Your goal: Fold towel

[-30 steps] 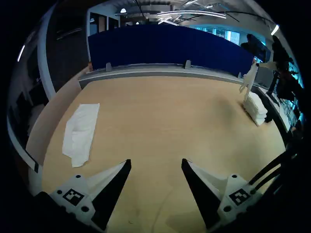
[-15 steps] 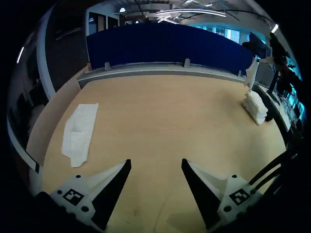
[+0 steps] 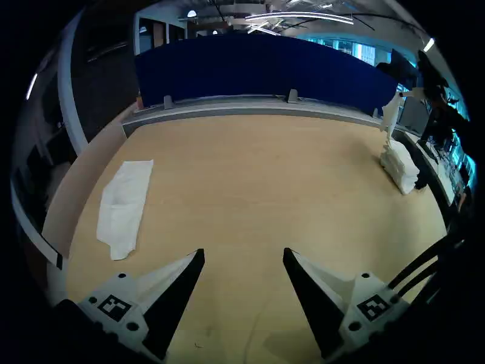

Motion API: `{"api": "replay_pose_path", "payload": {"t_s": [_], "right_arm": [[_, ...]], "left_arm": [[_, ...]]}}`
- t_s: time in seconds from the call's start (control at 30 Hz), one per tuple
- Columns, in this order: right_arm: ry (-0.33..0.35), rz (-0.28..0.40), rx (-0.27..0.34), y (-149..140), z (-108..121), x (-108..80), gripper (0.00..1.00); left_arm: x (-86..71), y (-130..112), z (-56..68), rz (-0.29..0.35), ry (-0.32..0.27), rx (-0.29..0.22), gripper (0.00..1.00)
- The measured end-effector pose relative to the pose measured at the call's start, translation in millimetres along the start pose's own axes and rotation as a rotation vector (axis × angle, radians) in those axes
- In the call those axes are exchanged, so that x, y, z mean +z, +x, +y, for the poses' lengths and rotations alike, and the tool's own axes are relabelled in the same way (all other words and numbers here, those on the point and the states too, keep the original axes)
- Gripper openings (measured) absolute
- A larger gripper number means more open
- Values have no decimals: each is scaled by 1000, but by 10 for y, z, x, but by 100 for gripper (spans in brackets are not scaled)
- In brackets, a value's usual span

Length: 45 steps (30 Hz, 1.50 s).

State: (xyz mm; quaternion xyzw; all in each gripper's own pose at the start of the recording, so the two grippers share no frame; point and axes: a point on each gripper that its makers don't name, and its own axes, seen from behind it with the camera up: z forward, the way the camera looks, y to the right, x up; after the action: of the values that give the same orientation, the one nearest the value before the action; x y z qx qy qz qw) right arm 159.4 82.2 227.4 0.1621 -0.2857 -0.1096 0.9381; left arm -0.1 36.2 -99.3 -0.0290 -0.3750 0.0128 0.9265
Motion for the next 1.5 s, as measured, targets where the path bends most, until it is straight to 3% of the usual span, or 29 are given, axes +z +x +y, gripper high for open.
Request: {"api": "replay_pose_path", "payload": {"t_s": [0.33, 0.67, 0.97, 1.5], "right_arm": [[-11, -34, 34, -334, 119, -149, 6], [-34, -106, 70, -926, 229, -335, 6], [-69, -182, 109, -1496, 292, -396, 6], [-144, -246, 216, -2101, 463, -463, 6]], "left_arm": [[28, 26, 67, -1, -9, 9, 96], [35, 46, 128, 1, -23, 19, 96], [20, 9, 115, -3, -20, 28, 96], [-5, 41, 107, 1, -13, 33, 96]]}}
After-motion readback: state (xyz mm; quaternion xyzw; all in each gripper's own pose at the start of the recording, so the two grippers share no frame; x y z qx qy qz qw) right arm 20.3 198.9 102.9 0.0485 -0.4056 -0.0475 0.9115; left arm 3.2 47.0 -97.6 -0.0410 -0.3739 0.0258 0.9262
